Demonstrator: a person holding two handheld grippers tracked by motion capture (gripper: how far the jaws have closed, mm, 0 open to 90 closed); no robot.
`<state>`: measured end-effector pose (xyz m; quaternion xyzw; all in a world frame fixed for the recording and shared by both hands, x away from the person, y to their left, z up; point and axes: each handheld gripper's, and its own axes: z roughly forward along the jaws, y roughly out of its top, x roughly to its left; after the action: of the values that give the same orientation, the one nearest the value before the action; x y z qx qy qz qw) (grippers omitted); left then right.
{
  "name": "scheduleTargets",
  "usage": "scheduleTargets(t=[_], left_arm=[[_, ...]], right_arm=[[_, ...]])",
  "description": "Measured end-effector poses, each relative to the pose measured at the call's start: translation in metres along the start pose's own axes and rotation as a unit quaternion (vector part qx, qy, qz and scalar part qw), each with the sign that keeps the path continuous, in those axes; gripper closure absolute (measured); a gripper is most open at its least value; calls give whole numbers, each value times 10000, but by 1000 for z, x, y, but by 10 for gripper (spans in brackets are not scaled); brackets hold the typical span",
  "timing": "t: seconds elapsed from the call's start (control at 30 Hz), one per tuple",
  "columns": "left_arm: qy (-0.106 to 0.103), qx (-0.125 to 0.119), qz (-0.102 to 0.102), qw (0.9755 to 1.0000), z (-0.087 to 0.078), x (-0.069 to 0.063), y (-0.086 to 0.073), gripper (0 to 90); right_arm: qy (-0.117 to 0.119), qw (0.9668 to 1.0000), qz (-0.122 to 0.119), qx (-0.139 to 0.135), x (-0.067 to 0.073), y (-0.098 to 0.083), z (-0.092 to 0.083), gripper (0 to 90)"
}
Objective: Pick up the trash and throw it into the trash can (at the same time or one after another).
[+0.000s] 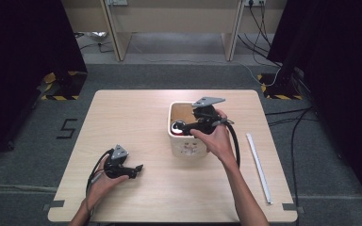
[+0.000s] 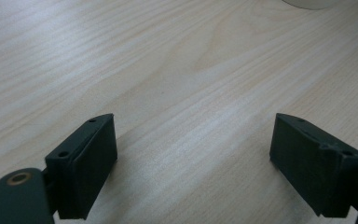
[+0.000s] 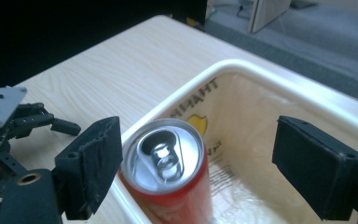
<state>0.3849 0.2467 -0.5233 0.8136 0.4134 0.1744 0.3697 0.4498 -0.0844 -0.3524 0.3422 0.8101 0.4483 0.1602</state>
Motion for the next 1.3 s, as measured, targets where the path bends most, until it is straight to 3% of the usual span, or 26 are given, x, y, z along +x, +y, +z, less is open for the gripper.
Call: scheduleTargets(t=[0.03,0.1,0.17,0.3,0.57,0.63,0.77,0.93,1.13,1.3], left_arm=[[0,0,0,10000,0,0,0,140],[0,0,0,10000,0,0,0,140],[0,-1,-1,10000,0,0,0,140],[0,0,0,10000,0,0,0,140],[1,-1,0,10000,0,0,0,140],[1,0,1,10000,0,0,0,140],[3,-7,-4,10000,0,0,0,140],[4,0,0,10000,0,0,0,140],[8,13,2,10000,0,0,0,140],[11,19,11,10000,0,0,1,140]], right_arm=[[-84,9999,14,-107,-3,1,-13,167],[-166,9998,-12,-119,-5,1,-19,169],[-454,9989,-69,-130,-11,-3,-35,176],[-574,9983,-40,-97,-18,-9,-47,191],[-934,9955,-79,-113,-29,-33,-84,244],[-1128,9936,9,-55,-33,-46,-97,270],[-1249,9921,79,50,-38,-61,-107,290],[-1438,9890,337,93,-45,-89,-121,313],[-1713,9828,654,236,-57,-118,-130,332],[-1938,9775,776,297,-66,-135,-128,365]])
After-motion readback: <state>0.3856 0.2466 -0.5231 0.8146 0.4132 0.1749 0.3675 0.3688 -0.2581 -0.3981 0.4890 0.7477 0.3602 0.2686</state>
